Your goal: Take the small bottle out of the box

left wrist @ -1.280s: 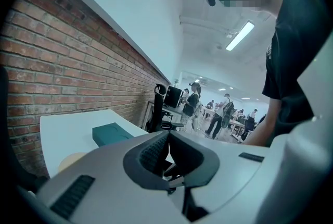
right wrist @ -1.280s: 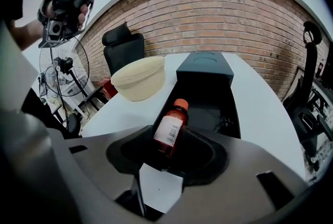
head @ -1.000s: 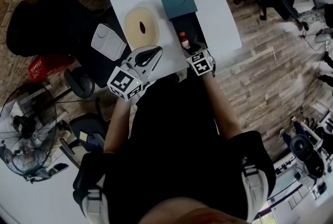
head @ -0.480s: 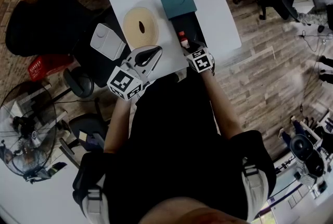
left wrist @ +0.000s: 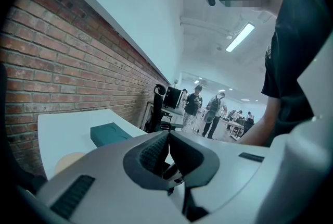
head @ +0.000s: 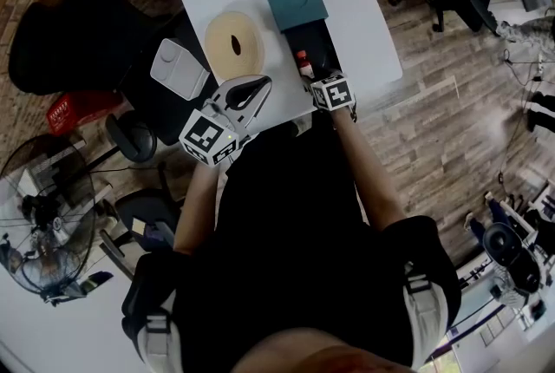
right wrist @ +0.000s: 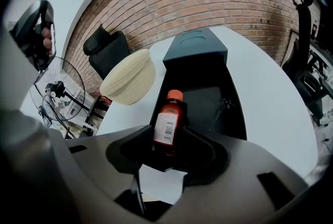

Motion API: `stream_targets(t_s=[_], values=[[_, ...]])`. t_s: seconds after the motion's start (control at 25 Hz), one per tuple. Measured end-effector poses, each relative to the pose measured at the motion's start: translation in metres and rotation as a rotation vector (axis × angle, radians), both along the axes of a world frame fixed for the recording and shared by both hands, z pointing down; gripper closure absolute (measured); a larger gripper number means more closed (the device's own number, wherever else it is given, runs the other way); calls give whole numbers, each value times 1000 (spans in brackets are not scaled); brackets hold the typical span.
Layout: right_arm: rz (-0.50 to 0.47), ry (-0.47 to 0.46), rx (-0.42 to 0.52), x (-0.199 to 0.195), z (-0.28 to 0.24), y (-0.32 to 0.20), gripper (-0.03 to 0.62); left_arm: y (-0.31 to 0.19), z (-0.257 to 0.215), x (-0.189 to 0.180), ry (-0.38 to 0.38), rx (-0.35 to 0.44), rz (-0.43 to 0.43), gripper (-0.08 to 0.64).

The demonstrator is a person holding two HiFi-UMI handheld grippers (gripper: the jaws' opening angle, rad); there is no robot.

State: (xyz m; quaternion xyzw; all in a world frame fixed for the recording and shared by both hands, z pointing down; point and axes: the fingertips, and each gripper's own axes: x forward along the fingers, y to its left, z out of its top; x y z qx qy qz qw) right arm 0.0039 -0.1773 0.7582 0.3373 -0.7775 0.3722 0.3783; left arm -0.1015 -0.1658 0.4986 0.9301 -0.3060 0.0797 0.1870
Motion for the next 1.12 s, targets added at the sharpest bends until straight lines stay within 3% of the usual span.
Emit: stream_targets(t_s=[0.68,1.12], values=[[-105,9,-363,-1,14,-2,379,-8,-3,-8,14,9,-30,538],[-217,69,-372,-8,16,-4,374,-9,-7,-14,29,15,-75,538]])
